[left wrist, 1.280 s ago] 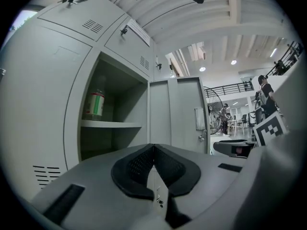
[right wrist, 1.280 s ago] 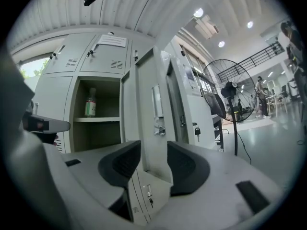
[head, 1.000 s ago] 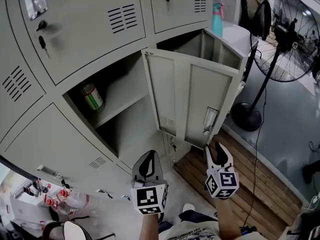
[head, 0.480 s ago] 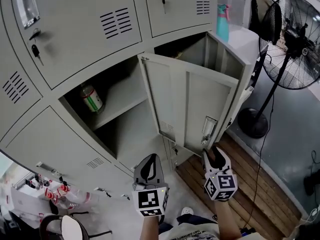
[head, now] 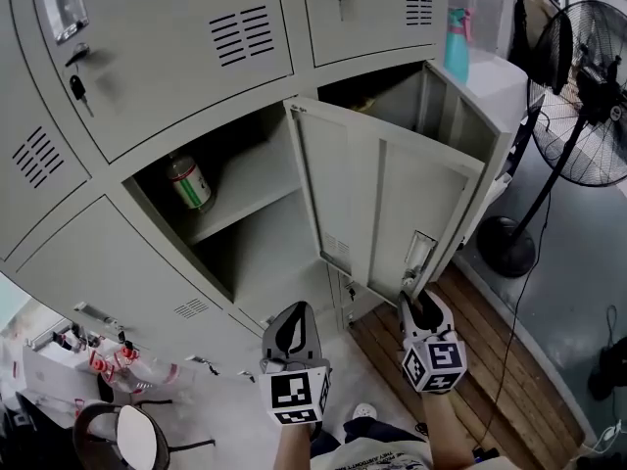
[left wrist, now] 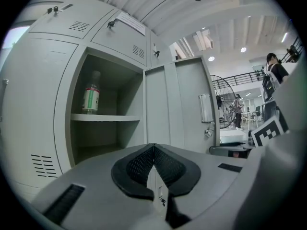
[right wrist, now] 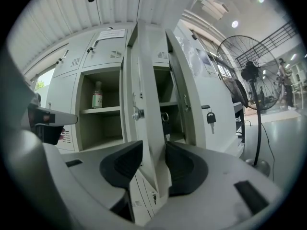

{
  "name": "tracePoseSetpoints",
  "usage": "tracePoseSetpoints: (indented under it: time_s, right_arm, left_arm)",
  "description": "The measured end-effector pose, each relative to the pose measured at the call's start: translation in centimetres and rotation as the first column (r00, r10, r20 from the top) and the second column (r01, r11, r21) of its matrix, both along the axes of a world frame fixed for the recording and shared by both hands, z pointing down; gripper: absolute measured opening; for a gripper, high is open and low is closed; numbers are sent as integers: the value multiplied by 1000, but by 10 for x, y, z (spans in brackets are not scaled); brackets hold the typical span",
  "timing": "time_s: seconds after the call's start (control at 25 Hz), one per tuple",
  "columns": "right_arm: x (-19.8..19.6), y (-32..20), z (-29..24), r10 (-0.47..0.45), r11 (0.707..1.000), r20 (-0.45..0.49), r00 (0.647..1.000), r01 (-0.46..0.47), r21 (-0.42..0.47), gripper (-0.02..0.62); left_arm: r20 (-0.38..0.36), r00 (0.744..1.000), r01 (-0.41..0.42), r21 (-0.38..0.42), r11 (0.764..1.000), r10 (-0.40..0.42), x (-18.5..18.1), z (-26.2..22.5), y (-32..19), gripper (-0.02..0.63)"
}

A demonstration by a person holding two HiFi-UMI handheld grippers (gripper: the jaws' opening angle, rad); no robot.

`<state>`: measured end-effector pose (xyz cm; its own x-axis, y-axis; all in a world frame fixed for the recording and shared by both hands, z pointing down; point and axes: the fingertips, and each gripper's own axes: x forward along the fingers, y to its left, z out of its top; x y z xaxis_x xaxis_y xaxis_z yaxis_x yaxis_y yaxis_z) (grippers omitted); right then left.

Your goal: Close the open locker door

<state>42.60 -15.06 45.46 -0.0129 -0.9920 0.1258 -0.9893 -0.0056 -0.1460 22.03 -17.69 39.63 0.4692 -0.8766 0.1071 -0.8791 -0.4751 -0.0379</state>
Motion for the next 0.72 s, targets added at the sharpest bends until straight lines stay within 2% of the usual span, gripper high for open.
tracePoseSetpoints:
  time_s: [0.16, 0.4, 0.72]
  right_arm:
    - [-1, 2, 0, 9, 1000, -3, 1000, -9, 0, 109]
    - [-13, 8, 0, -8, 1000, -35, 999, 7, -5, 103]
    - [-38, 22, 0, 44, 999, -42, 998, -44, -9, 101]
  left_arm:
    - [-3, 1000, 11, -2, 1000, -11, -7, -2, -1, 5]
    - [-19, 1000, 2, -3, 1000, -2, -15, -1, -2, 5]
    - [-22, 999, -46, -5, 999, 46, -35, -4, -3, 5]
